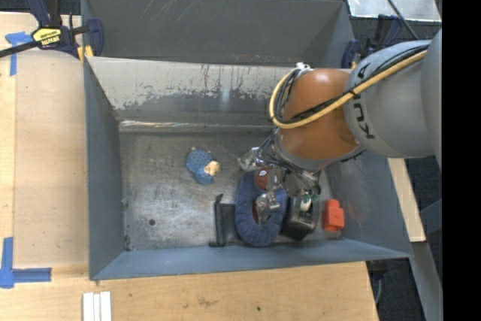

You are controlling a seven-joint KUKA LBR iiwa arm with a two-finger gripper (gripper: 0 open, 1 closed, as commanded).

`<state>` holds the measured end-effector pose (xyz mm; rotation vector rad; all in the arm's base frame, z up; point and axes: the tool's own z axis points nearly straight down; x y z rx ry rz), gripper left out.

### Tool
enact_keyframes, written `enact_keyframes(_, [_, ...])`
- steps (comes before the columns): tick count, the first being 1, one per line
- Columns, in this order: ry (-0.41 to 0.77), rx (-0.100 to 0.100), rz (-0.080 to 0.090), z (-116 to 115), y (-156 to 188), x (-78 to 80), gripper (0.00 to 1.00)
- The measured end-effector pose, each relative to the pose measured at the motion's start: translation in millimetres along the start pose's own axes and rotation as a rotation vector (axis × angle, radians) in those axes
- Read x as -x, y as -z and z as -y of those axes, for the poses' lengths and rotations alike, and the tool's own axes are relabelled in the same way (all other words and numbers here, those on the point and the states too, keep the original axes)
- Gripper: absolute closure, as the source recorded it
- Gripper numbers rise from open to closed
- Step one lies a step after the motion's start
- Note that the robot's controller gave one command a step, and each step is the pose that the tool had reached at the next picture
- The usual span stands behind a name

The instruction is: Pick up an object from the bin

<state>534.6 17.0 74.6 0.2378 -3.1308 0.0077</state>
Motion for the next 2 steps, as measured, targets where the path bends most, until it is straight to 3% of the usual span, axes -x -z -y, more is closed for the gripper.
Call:
enact_keyframes(1, [-0.002, 0.001, 0.005, 0, 3, 0.9, 1.00])
enact_keyframes(2, [0.039, 0.002, 0.013, 21, 165, -14.5, 1.00])
